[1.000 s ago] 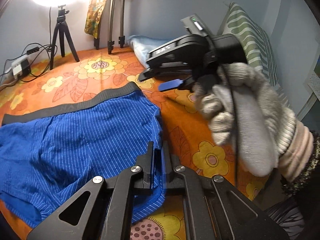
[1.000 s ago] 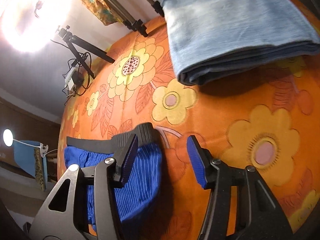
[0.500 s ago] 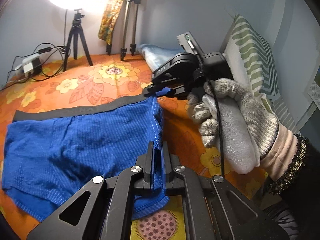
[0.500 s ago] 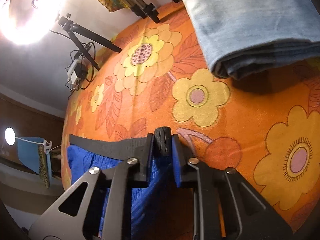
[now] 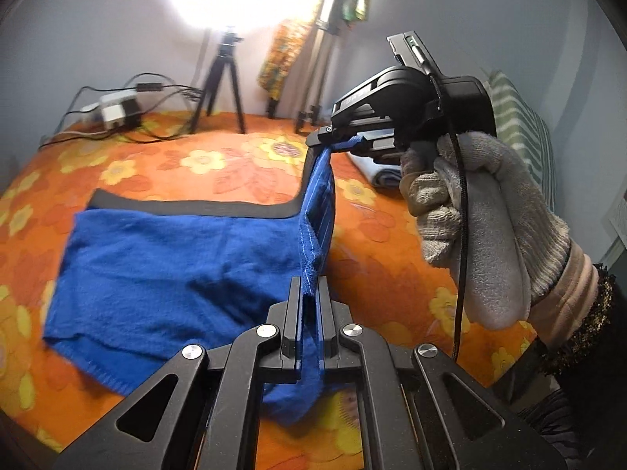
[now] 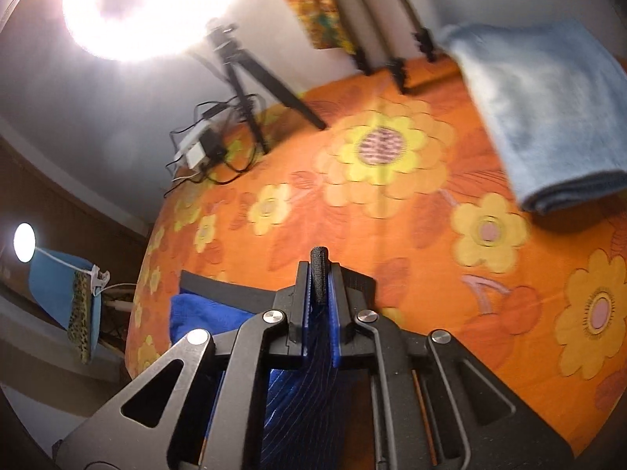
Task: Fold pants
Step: 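Lift the briefs with both grippers and fold them in half lengthwise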
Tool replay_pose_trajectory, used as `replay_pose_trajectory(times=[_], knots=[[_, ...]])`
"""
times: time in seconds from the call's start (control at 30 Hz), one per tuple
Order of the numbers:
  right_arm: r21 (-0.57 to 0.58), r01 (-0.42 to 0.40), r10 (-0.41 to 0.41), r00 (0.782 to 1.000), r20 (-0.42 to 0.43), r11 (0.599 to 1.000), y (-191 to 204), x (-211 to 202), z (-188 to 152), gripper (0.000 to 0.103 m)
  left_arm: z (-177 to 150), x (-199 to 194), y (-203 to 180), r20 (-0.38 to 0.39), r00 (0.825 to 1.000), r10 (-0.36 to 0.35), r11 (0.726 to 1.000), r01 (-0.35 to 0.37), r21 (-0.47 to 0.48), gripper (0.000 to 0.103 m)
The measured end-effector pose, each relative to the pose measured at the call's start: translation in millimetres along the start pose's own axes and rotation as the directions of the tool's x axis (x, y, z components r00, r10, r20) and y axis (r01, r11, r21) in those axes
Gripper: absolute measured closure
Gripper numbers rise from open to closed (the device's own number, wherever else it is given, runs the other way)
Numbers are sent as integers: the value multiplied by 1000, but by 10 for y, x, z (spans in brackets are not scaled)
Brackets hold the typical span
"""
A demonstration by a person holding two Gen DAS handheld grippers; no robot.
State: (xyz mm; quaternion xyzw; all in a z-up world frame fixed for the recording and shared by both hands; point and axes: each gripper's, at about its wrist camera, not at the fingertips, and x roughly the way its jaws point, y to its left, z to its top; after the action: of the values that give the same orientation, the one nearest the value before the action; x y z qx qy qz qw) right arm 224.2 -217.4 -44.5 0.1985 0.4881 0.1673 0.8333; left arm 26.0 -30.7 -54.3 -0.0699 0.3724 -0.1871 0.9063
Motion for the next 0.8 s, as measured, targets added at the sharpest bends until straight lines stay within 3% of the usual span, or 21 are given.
replay_pose_trajectory(times=[0.43,0.8], knots=[[-195,1,-7,999,-33,981,1434,666,-136,95,-219,-422,1017,23,993,112,979,-107,-172,99],[-280,2,-32,994,-103,960,2084,1393,-322,95,-464,-505,1636,-27,985,173,943,-174,-285,100]])
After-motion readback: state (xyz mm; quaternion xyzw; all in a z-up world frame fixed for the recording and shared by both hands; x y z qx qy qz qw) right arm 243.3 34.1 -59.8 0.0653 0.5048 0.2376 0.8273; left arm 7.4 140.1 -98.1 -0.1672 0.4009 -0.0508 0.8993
